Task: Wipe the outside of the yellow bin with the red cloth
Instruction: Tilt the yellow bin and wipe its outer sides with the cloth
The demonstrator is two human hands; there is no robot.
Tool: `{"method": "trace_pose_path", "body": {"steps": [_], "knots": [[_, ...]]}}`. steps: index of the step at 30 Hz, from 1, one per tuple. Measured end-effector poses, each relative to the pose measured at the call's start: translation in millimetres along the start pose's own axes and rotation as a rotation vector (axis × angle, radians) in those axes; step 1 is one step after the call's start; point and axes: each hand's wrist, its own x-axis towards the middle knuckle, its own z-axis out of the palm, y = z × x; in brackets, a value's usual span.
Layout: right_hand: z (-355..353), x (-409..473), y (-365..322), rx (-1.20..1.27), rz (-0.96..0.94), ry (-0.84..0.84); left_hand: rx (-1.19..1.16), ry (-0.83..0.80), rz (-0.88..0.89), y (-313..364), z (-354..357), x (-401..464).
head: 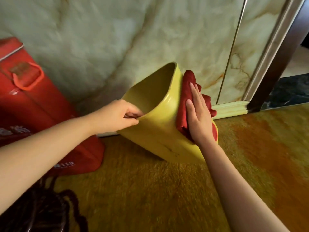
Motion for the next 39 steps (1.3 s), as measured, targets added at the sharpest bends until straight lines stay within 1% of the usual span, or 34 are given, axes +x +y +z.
{"method": "trace_pose_path", "body": {"steps": [1, 3, 6, 8, 9, 10, 13, 16, 19, 20, 21, 23, 24, 25, 28, 31, 33, 35, 36, 39], "knots": [[2.5, -0.4, -4.4, 0.033, -0.003, 0.015, 0.001, 0.077, 0.036, -3.4, 3.8, -2.3], [7.7, -2.2, -17.5, 0.11, -0.029, 0.061, 0.032, 0.154, 0.104, 1.4, 7.6, -2.0], [15.0, -6.8, -40.2, 0.141, -0.229, 0.113, 0.061, 0.162, 0.196, 17.0, 3.5, 0.1], [18.1, -8.4, -48.2, 0.08, -0.364, 0.11, 0.065, 0.148, 0.232, 26.1, 2.4, 0.4], [17.9, -6.9, -48.7, 0.039, -0.393, 0.109, 0.049, 0.129, 0.233, 30.1, 2.2, 1.3], [16.4, -4.2, -47.0, 0.009, -0.385, 0.107, 0.009, 0.097, 0.222, 35.4, 1.6, 1.5], [11.9, -2.1, -31.5, -0.033, -0.25, 0.108, -0.136, 0.026, 0.149, 38.8, -1.8, 2.5], [17.7, -22.6, -6.2, -0.116, -0.182, 0.189, -0.176, 0.064, 0.087, 40.2, -1.9, 3.0], [31.8, -38.9, 16.2, -0.12, -0.097, 0.284, -0.145, 0.157, 0.097, 44.0, -6.4, 15.1], [37.2, -44.0, 22.0, -0.095, -0.06, 0.28, -0.108, 0.154, 0.103, 44.7, -10.2, 20.5], [43.7, -51.3, 27.4, -0.056, -0.037, 0.246, -0.054, 0.115, 0.1, 42.9, -14.1, 25.5], [61.2, -73.1, 37.0, 0.033, -0.016, 0.131, 0.052, -0.032, 0.046, 35.4, -16.0, 28.5], [70.5, -85.1, 40.5, 0.076, 0.002, 0.092, 0.057, -0.083, 0.017, 29.4, -13.2, 27.0], [78.7, -94.0, 42.6, 0.11, 0.026, 0.081, 0.02, -0.084, -0.01, 23.7, -9.5, 24.6], [93.8, -96.3, 38.2, 0.135, 0.088, 0.118, -0.057, -0.014, -0.071, 9.1, -10.3, 18.7], [99.4, -91.6, 30.4, 0.032, 0.096, 0.068, 0.044, -0.056, -0.16, -6.3, -29.7, 0.9], [101.1, -92.8, 23.7, -0.041, 0.117, 0.021, 0.05, -0.125, -0.213, -19.1, -35.3, -28.3], [103.9, -98.0, 15.7, -0.073, 0.122, 0.024, 0.054, -0.155, -0.195, -28.0, -33.5, -56.5], [105.0, -101.6, 10.7, -0.074, 0.12, 0.042, 0.029, -0.143, -0.181, -31.2, -33.5, -63.8], [108.2, -109.8, -9.4, -0.043, 0.089, 0.045, -0.051, -0.121, -0.164, -32.5, -36.1, -61.5]]}}
